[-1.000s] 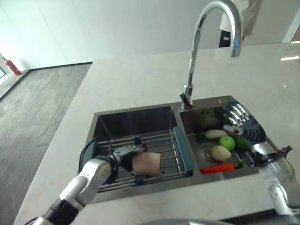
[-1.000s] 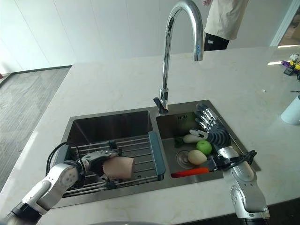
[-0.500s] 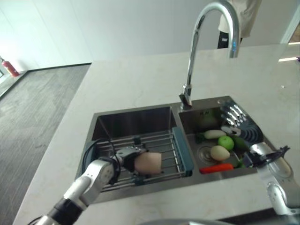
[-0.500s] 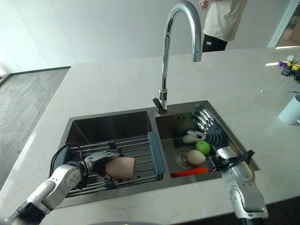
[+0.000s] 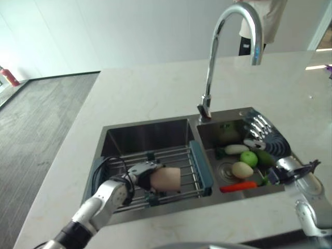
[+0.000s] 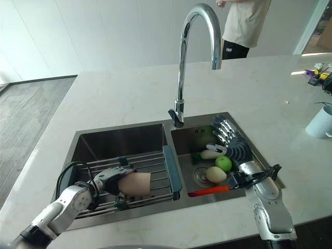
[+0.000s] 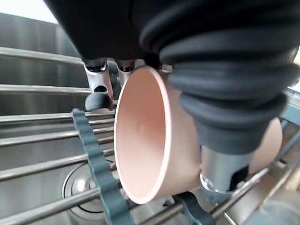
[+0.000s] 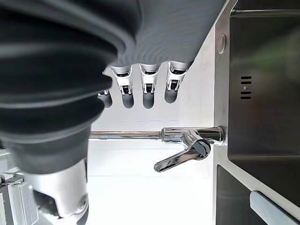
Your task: Place the dishes in the dishwasher.
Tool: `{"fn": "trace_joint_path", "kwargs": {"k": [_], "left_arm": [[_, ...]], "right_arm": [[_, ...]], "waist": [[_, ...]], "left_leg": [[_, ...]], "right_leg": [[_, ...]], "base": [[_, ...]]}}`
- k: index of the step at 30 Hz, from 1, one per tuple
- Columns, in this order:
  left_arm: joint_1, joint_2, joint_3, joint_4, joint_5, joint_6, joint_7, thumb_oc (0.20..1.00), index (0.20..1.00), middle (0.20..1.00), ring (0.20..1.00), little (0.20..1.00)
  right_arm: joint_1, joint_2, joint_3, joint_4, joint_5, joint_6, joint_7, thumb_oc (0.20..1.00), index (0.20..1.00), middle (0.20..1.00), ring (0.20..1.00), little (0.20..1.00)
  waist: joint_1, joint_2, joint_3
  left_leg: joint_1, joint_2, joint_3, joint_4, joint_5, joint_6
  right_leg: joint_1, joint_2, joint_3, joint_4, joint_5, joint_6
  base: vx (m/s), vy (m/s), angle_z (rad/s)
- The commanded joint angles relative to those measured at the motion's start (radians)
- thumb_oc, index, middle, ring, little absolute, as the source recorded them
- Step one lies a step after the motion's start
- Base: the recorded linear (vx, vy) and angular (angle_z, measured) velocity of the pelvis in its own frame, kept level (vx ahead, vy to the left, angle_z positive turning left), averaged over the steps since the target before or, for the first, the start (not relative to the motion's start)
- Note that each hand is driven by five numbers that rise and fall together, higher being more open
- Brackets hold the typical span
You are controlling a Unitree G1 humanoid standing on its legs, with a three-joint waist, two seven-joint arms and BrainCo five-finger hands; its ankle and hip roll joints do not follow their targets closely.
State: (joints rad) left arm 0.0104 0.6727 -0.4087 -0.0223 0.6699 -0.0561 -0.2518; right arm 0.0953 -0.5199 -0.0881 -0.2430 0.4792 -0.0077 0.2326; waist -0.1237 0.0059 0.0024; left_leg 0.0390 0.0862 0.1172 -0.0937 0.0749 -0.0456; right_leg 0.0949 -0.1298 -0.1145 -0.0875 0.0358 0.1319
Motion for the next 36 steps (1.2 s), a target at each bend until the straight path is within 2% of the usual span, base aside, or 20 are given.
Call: {"fn": "trace_joint_path", "kwargs": {"k": [1, 5, 9, 11, 16, 20, 24, 25, 28, 29, 30, 31, 32, 33, 34, 35, 36], "left_arm": [[-0.052, 0.018, 0.123, -0.027, -0.154, -0.079, 0.132, 0.200, 0.200, 0.200, 0.200, 0.200], [-0.023, 0.024, 0.235, -0.057, -0.220, -0.147, 0.226, 0.200, 0.200, 0.200, 0.200, 0.200], [-0.003, 0.016, 0.343, -0.108, -0.258, -0.181, 0.282, 0.200, 0.200, 0.200, 0.200, 0.200], [0.000, 0.011, 0.361, -0.121, -0.266, -0.188, 0.294, 0.200, 0.200, 0.200, 0.200, 0.200], [0.011, -0.022, 0.436, -0.162, -0.428, -0.205, 0.348, 0.200, 0.200, 0.200, 0.200, 0.200], [0.018, -0.060, 0.512, -0.206, -0.527, -0.247, 0.416, 0.200, 0.200, 0.200, 0.200, 0.200], [0.048, -0.107, 0.562, -0.260, -0.645, -0.293, 0.409, 0.200, 0.200, 0.200, 0.200, 0.200], [0.088, -0.141, 0.588, -0.307, -0.701, -0.329, 0.371, 0.200, 0.200, 0.200, 0.200, 0.200], [0.100, -0.165, 0.584, -0.336, -0.794, -0.347, 0.338, 0.200, 0.200, 0.200, 0.200, 0.200], [0.093, -0.171, 0.573, -0.337, -0.800, -0.355, 0.344, 0.200, 0.200, 0.200, 0.200, 0.200], [0.089, -0.179, 0.559, -0.339, -0.810, -0.367, 0.354, 0.200, 0.200, 0.200, 0.200, 0.200], [0.079, -0.186, 0.547, -0.346, -0.815, -0.381, 0.368, 0.200, 0.200, 0.200, 0.200, 0.200], [0.061, -0.185, 0.535, -0.339, -0.816, -0.388, 0.368, 0.200, 0.200, 0.200, 0.200, 0.200], [0.033, -0.182, 0.516, -0.335, -0.839, -0.401, 0.344, 0.200, 0.200, 0.200, 0.200, 0.200], [0.006, -0.177, 0.495, -0.315, -0.862, -0.426, 0.330, 0.200, 0.200, 0.200, 0.200, 0.200], [-0.012, -0.174, 0.480, -0.299, -0.886, -0.450, 0.316, 0.200, 0.200, 0.200, 0.200, 0.200], [-0.014, -0.173, 0.479, -0.297, -0.886, -0.454, 0.323, 0.200, 0.200, 0.200, 0.200, 0.200]], "right_arm": [[-0.073, 0.003, -0.039, -0.035, -0.003, -0.068, -0.021, 1.000, 1.000, 1.000, 1.000, 1.000], [-0.064, 0.010, -0.044, -0.030, -0.009, -0.079, -0.035, 1.000, 1.000, 1.000, 1.000, 1.000], [-0.060, 0.019, -0.050, -0.032, -0.017, -0.081, -0.051, 1.000, 1.000, 1.000, 1.000, 1.000], [-0.059, 0.021, -0.052, -0.032, -0.017, -0.081, -0.054, 1.000, 1.000, 1.000, 1.000, 1.000], [-0.058, 0.033, -0.059, -0.034, -0.020, -0.080, -0.045, 1.000, 1.000, 1.000, 1.000, 1.000], [-0.050, 0.055, -0.062, -0.051, -0.020, -0.086, -0.045, 1.000, 1.000, 1.000, 1.000, 1.000], [-0.033, 0.064, -0.074, -0.077, -0.019, -0.082, -0.031, 1.000, 1.000, 1.000, 1.000, 1.000], [-0.002, 0.069, -0.090, -0.102, -0.027, -0.072, -0.019, 1.000, 1.000, 1.000, 1.000, 1.000], [0.019, 0.064, -0.112, -0.115, -0.025, -0.089, -0.002, 1.000, 1.000, 1.000, 1.000, 1.000], [0.015, 0.063, -0.109, -0.115, -0.029, -0.101, -0.006, 1.000, 1.000, 1.000, 1.000, 1.000], [-0.002, 0.045, -0.106, -0.110, -0.018, -0.112, -0.024, 1.000, 1.000, 1.000, 1.000, 1.000], [-0.016, 0.023, -0.110, -0.103, 0.004, -0.131, -0.041, 1.000, 1.000, 1.000, 1.000, 1.000], [-0.016, 0.013, -0.115, -0.101, 0.009, -0.146, -0.055, 1.000, 1.000, 1.000, 1.000, 1.000], [-0.015, 0.011, -0.130, -0.090, -0.002, -0.166, -0.080, 1.000, 1.000, 1.000, 1.000, 1.000], [-0.016, 0.011, -0.144, -0.075, -0.011, -0.180, -0.089, 1.000, 1.000, 1.000, 1.000, 1.000], [-0.012, 0.005, -0.159, -0.072, -0.002, -0.190, -0.091, 1.000, 1.000, 1.000, 1.000, 1.000], [-0.011, 0.004, -0.163, -0.073, 0.004, -0.192, -0.083, 1.000, 1.000, 1.000, 1.000, 1.000]], "waist": [[0.019, 0.004, 0.045], [0.033, 0.006, 0.047], [0.046, 0.008, 0.047], [0.048, 0.009, 0.044], [0.055, 0.008, 0.038], [0.065, 0.000, 0.032], [0.074, -0.008, 0.031], [0.087, -0.015, 0.042], [0.091, -0.016, 0.060], [0.096, -0.018, 0.068], [0.101, -0.024, 0.075], [0.086, -0.037, 0.076], [0.067, -0.045, 0.076], [0.032, -0.042, 0.068], [0.004, -0.028, 0.066], [-0.009, -0.008, 0.062], [-0.011, -0.006, 0.061]], "left_leg": [[0.090, 0.007, 0.115, 0.006, -0.148, 0.008], [0.091, 0.008, 0.109, 0.006, -0.147, 0.006], [0.091, 0.009, 0.097, 0.006, -0.146, 0.003], [0.090, 0.010, 0.094, 0.006, -0.146, 0.001], [0.088, 0.013, 0.087, 0.006, -0.142, -0.002], [0.088, 0.020, 0.086, 0.006, -0.138, -0.008], [0.090, 0.035, 0.087, 0.006, -0.113, -0.027], [0.065, 0.055, 0.084, 0.013, -0.080, -0.051], [-0.008, 0.089, 0.088, 0.006, -0.031, -0.072], [-0.026, 0.091, 0.071, 0.006, -0.025, -0.073], [-0.013, 0.072, 0.061, 0.028, -0.043, -0.060], [0.000, 0.056, 0.121, 0.137, -0.083, -0.043], [0.003, 0.069, 0.168, 0.247, -0.095, -0.041], [0.076, 0.088, 0.227, 0.317, -0.140, -0.038], [0.150, 0.113, 0.279, 0.313, -0.135, -0.052], [0.208, 0.121, 0.291, 0.269, -0.149, -0.070], [0.217, 0.118, 0.296, 0.254, -0.150, -0.071]], "right_leg": [[0.001, 0.037, -0.066, 0.000, -0.048, 0.014], [0.006, 0.036, -0.071, 0.000, -0.048, 0.011], [0.010, 0.036, -0.075, 0.000, -0.052, 0.003], [0.011, 0.037, -0.077, 0.000, -0.054, 0.002], [0.014, 0.038, -0.082, 0.000, -0.059, -0.003], [0.016, 0.039, -0.093, 0.000, -0.064, -0.009], [0.013, 0.059, -0.080, 0.000, -0.069, -0.025], [0.013, 0.066, -0.083, 0.000, -0.068, -0.033], [0.015, 0.074, -0.094, 0.000, -0.081, -0.037], [0.014, 0.076, -0.092, 0.000, -0.085, -0.041], [0.001, 0.073, -0.096, 0.000, -0.085, -0.048], [-0.025, 0.056, -0.116, 0.000, -0.067, -0.053], [-0.044, 0.045, -0.140, 0.000, -0.050, -0.059], [-0.078, 0.026, -0.202, 0.000, -0.017, -0.063], [-0.095, 0.017, -0.261, 0.000, 0.005, -0.065], [-0.099, 0.016, -0.292, 0.000, 0.011, -0.048], [-0.101, 0.013, -0.301, 0.000, 0.016, -0.044]], "base": [[0.01, -0.032, 0.00], [0.00, -0.023, 0.00], [-0.01, -0.037, 0.01], [0.00, -0.018, 0.01], [0.00, -0.007, 0.00], [0.01, -0.085, 0.07], [0.02, -0.147, 0.14], [-0.01, -0.179, 0.29], [-0.12, -0.135, 0.41], [-0.27, -0.117, 0.71], [-0.41, -0.042, 0.61], [-0.51, 0.011, 0.44], [-0.62, 0.152, 1.05], [-0.59, 0.284, 1.36], [-0.55, 0.460, 2.45], [-0.37, 0.429, 1.66], [-0.25, 0.383, 1.50]]}}
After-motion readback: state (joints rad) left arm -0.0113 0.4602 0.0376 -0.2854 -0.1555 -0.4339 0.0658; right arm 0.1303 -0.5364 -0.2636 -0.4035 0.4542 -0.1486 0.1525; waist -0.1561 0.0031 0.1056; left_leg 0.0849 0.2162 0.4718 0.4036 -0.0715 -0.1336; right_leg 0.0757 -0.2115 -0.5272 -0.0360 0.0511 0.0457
